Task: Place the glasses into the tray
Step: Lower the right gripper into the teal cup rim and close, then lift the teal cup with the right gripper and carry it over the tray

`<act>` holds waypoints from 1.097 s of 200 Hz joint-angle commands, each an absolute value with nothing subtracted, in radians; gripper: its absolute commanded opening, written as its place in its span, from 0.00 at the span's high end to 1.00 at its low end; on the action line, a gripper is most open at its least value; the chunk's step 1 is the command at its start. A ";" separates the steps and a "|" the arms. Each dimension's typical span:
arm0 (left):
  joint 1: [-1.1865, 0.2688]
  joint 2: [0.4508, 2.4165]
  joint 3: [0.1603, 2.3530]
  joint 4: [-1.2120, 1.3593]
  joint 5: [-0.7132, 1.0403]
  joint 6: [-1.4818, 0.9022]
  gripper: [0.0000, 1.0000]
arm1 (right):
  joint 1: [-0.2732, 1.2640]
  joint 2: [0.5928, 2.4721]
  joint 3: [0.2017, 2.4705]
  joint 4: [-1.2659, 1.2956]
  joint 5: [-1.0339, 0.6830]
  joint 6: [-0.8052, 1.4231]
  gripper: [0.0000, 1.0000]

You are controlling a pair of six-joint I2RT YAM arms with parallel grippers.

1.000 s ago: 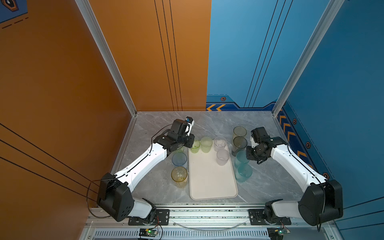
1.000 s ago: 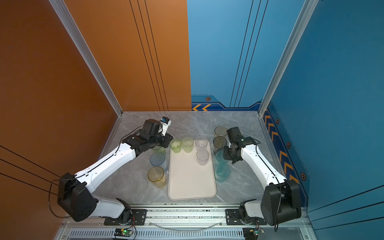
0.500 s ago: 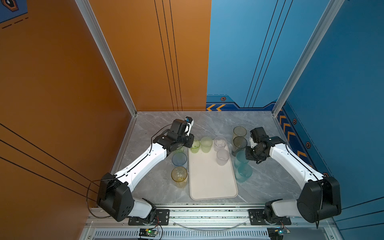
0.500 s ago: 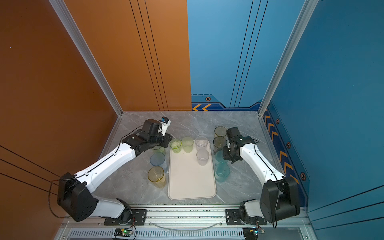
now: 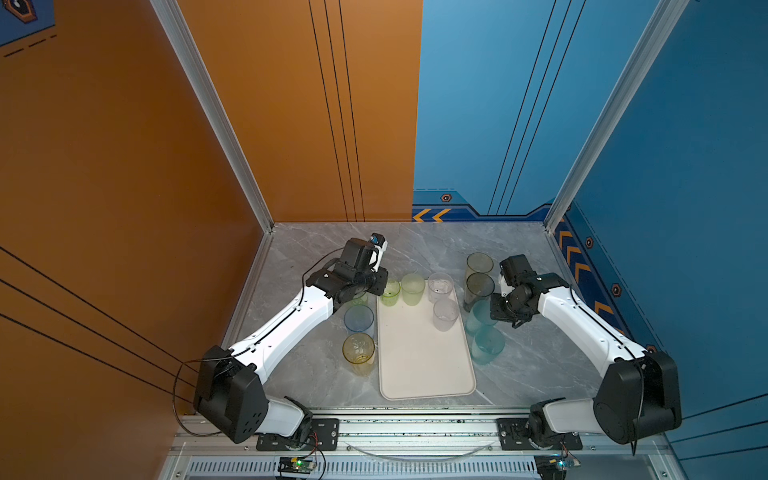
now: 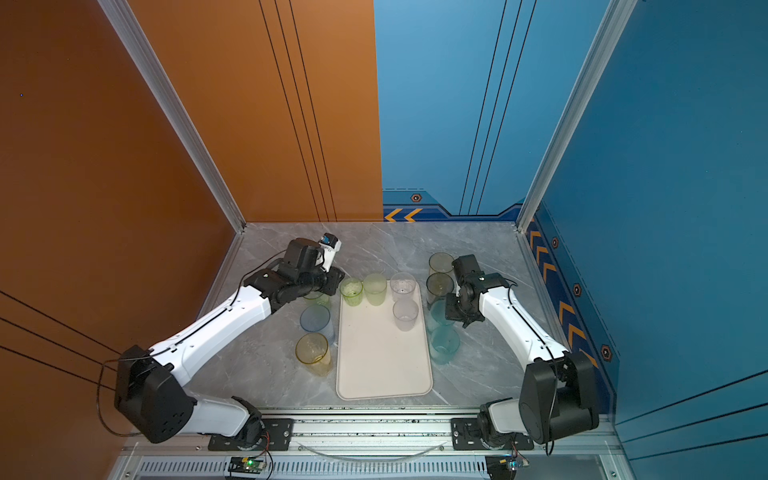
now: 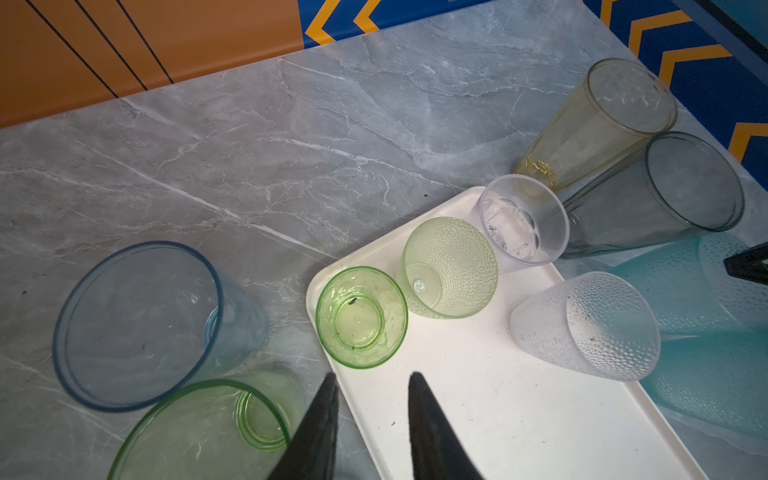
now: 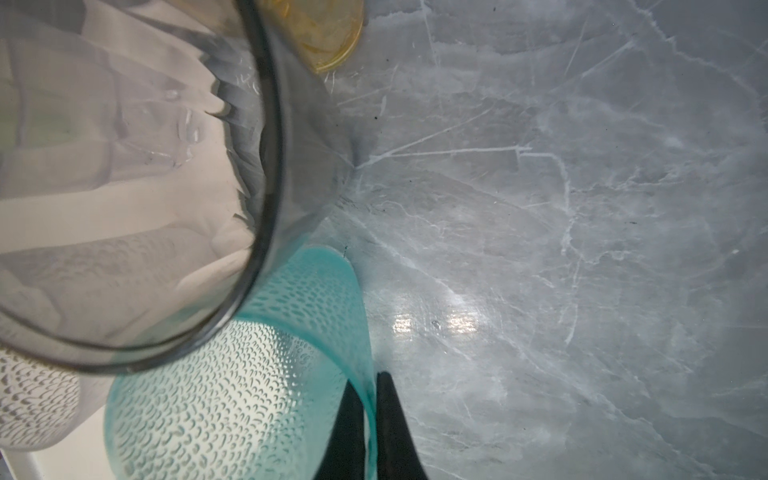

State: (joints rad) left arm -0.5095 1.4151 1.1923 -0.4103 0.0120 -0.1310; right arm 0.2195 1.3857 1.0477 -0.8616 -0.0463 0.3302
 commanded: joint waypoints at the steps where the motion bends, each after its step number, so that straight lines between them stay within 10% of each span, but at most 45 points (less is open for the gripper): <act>1: -0.500 1.406 1.193 -0.414 0.029 -0.121 0.70 | 0.213 1.357 1.035 -0.867 -0.009 0.318 0.95; 219: -0.502 1.381 1.177 -0.414 0.012 -0.130 0.70 | 0.408 1.154 1.517 -1.134 0.220 0.237 0.96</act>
